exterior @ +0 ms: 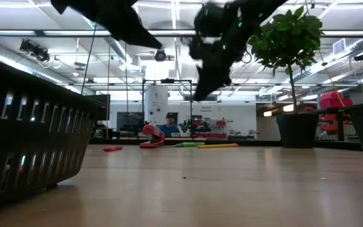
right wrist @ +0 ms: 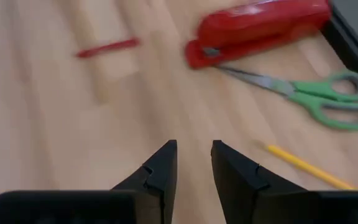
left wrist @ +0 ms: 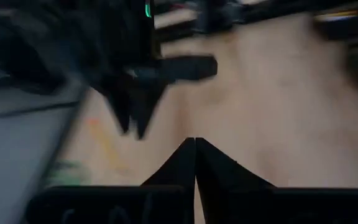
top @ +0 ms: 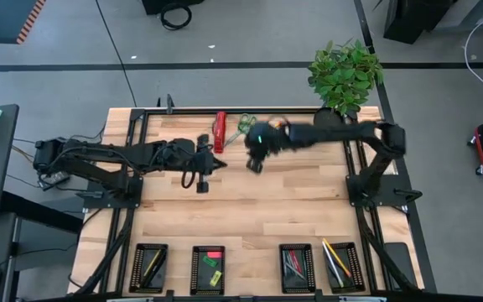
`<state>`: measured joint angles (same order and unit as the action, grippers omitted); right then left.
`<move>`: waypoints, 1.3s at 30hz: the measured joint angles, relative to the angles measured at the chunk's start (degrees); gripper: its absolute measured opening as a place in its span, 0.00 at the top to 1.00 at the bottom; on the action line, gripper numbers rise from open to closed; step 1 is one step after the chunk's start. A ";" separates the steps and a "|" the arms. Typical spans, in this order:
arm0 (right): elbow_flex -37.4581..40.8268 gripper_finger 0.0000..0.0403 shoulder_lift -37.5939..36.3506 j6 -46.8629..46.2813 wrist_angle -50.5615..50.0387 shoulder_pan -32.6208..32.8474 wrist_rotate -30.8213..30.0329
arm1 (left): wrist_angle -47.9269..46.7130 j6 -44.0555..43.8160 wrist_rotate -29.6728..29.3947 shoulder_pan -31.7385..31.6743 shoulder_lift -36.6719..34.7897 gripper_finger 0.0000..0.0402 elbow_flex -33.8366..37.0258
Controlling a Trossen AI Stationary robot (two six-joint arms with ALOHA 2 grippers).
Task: Sort crayons/erasers/pens/pencils in bins
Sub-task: Put the yellow pencil into the right black bin
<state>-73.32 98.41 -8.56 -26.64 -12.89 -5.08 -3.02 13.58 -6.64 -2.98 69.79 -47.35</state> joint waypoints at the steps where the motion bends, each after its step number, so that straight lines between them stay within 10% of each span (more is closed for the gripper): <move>1: -1.66 0.74 1.35 1.88 -2.93 -2.36 2.06 | 0.42 1.07 -2.63 -0.01 -0.30 0.95 -0.03; 7: -11.72 0.74 10.08 20.54 -16.82 -10.59 5.46 | 0.77 7.61 -13.39 -0.77 -1.34 0.97 -0.07; 18: -23.50 0.74 21.21 34.92 -26.81 -14.14 5.34 | 12.16 21.86 -10.75 -9.51 -1.19 0.93 -0.04; 39: -29.02 0.75 28.53 37.07 -30.51 -12.18 1.07 | 12.56 20.87 -7.67 -24.97 -1.17 0.94 -0.04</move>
<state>-102.33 126.93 28.52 -57.15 -25.08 -4.01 9.54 34.45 -14.32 -27.95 68.62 -47.40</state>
